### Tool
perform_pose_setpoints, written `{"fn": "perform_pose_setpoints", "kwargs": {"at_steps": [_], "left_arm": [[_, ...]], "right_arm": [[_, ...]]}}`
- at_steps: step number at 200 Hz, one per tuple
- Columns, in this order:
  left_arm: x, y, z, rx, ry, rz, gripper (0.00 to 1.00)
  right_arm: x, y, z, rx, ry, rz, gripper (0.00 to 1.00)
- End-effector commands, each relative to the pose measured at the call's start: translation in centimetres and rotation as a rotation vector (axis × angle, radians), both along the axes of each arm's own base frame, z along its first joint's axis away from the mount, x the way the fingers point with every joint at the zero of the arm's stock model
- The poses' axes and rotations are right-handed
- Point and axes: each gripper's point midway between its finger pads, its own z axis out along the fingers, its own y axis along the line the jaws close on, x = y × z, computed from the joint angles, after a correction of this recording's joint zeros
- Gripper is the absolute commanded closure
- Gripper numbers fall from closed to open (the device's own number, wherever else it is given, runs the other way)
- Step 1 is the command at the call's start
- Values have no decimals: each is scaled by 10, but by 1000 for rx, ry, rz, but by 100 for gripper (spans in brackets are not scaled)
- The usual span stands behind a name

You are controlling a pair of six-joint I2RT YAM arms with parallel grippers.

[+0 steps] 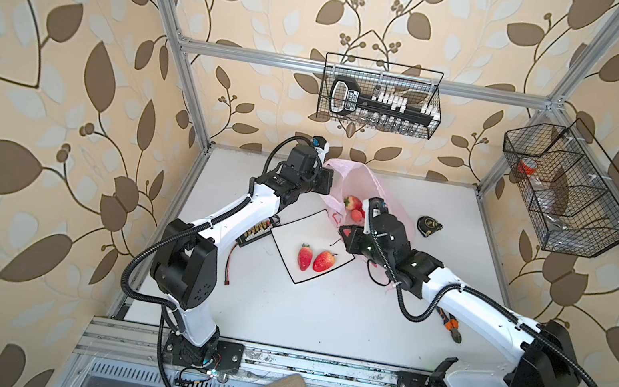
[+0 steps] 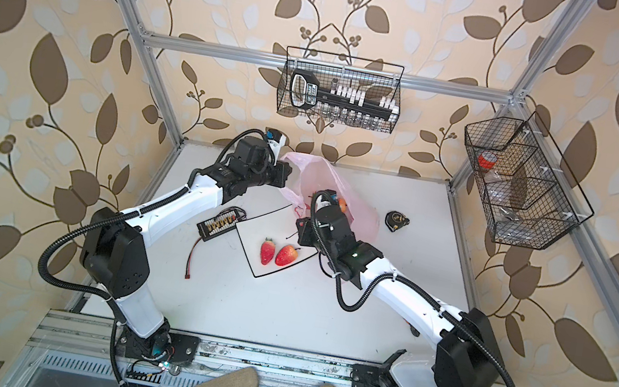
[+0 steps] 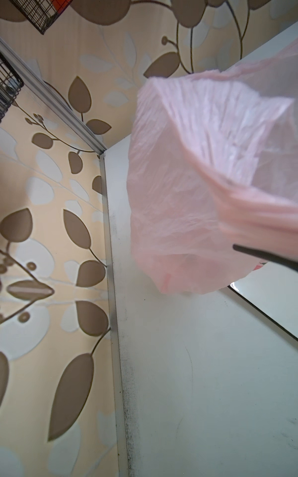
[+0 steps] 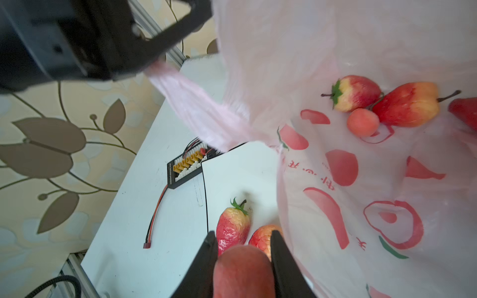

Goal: Take the fake fruits out of the plastic bag
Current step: 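Lift the peach out of the bag toward the white board with the right gripper, then lower the peach onto the board and open the right gripper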

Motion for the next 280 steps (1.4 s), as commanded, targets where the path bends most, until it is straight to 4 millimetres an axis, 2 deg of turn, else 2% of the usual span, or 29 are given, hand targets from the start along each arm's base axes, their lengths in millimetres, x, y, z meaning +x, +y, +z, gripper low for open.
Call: {"fn": "perform_pose_setpoints", "kwargs": {"at_steps": [1, 22, 61, 78, 107, 139, 185, 202, 224, 242, 280], "left_arm": [[5, 2, 26, -5, -65, -13, 100], [1, 6, 27, 4, -66, -12, 100], [-12, 6, 30, -19, -62, -39, 100], [-15, 7, 27, -20, -52, -40, 100], [-21, 9, 23, -17, -45, -39, 100], [-22, 10, 21, -3, -43, -38, 100], [-22, 9, 21, -2, -41, -44, 100], [-23, 9, 20, 1, -41, -46, 100], [-23, 9, 19, 0, -38, -47, 100], [-23, 9, 19, 0, -39, -49, 100], [-22, 8, 20, 4, -46, -51, 100]], "right_arm": [[5, 27, -12, -83, -39, 59, 71], [18, 40, -32, -137, -33, 65, 72], [46, 55, -59, -133, -6, 25, 72], [60, 56, -71, -94, 18, -20, 72], [81, 47, -93, -58, 85, -115, 73], [86, 36, -119, -82, 147, -172, 74], [86, 39, -145, -98, 197, -163, 73], [85, 38, -147, -100, 200, -163, 70], [84, 37, -141, -103, 193, -159, 57], [82, 35, -127, -98, 170, -146, 48], [64, 25, -94, -86, 110, -97, 38]]}}
